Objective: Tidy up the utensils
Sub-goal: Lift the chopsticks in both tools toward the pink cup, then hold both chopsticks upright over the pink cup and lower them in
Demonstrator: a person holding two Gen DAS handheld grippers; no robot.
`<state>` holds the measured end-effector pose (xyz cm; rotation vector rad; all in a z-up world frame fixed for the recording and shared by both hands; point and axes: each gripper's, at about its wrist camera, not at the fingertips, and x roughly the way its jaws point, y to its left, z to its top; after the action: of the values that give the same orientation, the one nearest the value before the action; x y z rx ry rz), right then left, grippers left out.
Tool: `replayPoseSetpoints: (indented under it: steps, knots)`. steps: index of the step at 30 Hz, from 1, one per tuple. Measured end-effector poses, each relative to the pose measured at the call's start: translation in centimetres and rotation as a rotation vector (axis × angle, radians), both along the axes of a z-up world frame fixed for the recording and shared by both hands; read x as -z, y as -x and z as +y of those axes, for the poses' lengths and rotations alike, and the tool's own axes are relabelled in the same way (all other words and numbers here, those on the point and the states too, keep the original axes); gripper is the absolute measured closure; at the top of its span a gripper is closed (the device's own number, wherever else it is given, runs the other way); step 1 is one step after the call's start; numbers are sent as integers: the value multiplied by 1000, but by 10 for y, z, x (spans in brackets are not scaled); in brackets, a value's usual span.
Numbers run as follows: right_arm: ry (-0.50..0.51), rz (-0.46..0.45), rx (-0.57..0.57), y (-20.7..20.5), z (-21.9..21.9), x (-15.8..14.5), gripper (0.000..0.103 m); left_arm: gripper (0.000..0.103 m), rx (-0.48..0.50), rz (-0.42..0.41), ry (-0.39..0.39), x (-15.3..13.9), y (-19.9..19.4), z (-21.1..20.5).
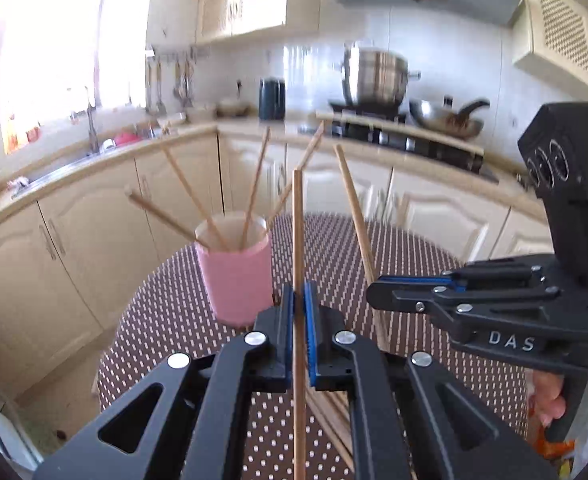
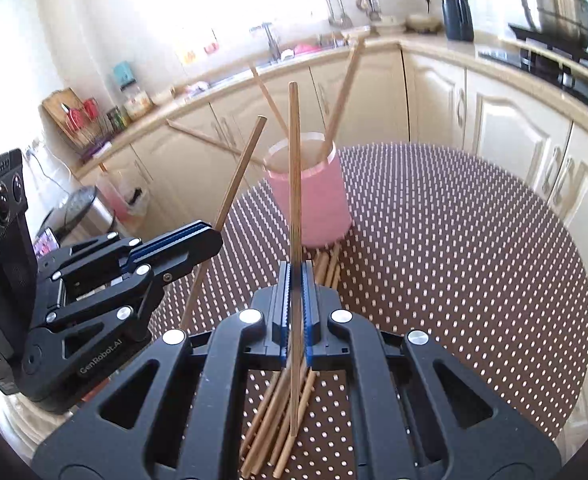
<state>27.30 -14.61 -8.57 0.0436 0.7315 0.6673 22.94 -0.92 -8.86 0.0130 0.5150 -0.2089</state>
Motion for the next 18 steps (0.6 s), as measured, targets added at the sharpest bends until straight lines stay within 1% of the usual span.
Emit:
replayPoseSetpoints:
  steps: [2,6,8,14,18]
  knots:
    - [-24,-46,17,6,-2,-9,97,97,-14,-78,13,-9,6,1]
    - [-59,-187,78,12,-2,-24,97,97,-37,-204,43,-24,11,6]
    - [-88,-230,98,13,-2,-27,97,97,-79,-277,39,-33,12,3]
    - [-165,-367,159,6,-1,-33,97,97,-155,-427,82,-48,0,8]
    - [-211,-429,183,-9,1,-42,97,97,-183,-519,128,-55,-10,17]
